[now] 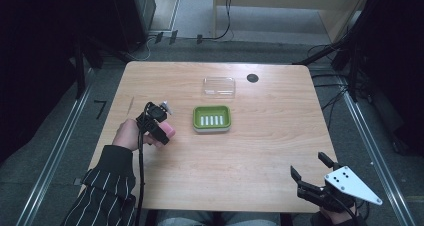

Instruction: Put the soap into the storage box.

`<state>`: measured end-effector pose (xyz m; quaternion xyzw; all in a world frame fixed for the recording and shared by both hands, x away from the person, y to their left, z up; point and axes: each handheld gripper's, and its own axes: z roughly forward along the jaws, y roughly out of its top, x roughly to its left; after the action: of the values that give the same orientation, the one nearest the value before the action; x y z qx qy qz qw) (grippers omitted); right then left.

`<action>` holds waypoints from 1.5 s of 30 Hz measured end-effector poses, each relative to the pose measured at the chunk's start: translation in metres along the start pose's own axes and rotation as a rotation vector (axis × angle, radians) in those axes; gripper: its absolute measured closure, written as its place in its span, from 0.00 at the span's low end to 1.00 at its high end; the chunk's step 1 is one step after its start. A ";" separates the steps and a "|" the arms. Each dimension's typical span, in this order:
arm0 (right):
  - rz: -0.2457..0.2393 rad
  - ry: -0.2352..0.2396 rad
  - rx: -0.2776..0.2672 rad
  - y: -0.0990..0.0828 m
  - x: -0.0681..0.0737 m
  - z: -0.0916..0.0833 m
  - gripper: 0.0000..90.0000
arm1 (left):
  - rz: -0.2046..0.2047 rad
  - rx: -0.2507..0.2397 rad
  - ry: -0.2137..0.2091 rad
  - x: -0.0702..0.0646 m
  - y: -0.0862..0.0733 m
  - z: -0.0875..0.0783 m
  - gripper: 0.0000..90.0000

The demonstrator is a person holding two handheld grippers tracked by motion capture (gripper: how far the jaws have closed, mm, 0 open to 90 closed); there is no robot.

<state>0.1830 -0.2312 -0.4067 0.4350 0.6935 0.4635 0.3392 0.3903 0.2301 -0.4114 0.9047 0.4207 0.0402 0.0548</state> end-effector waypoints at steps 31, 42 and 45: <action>0.002 -0.003 0.000 0.000 0.000 0.000 0.14 | 0.115 -0.027 -0.012 -0.007 0.039 -0.011 0.43; 0.001 -0.004 0.000 0.000 -0.001 0.000 0.14 | 0.162 -0.032 -0.012 -0.009 0.053 -0.012 0.43; 0.001 -0.004 -0.001 0.000 -0.001 -0.001 0.14 | 0.184 -0.035 -0.014 -0.010 0.056 -0.013 0.43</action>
<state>0.1827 -0.2325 -0.4069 0.4362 0.6925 0.4631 0.3403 0.4249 0.1870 -0.3918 0.9386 0.3348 0.0463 0.0698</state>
